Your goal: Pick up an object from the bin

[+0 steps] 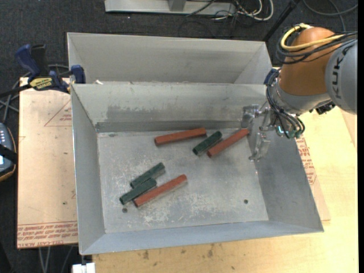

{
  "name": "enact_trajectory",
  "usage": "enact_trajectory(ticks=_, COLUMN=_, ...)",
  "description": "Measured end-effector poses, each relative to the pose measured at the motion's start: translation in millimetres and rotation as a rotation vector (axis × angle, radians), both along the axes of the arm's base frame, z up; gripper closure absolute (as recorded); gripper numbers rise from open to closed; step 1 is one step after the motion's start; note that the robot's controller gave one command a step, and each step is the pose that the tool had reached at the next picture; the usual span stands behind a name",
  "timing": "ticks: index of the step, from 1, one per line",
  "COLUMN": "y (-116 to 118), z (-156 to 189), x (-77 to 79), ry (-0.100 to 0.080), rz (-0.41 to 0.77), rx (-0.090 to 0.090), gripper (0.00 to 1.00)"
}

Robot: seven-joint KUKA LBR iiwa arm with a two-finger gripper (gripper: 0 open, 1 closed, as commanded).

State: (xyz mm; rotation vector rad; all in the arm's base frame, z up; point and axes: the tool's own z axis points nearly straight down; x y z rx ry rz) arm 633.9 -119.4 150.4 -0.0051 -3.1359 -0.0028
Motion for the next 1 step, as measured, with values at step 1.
enact_trajectory(ticks=1, y=0.3, z=4.8, x=1.9, ry=-0.008, rz=0.002, rx=-0.001, gripper=0.00)
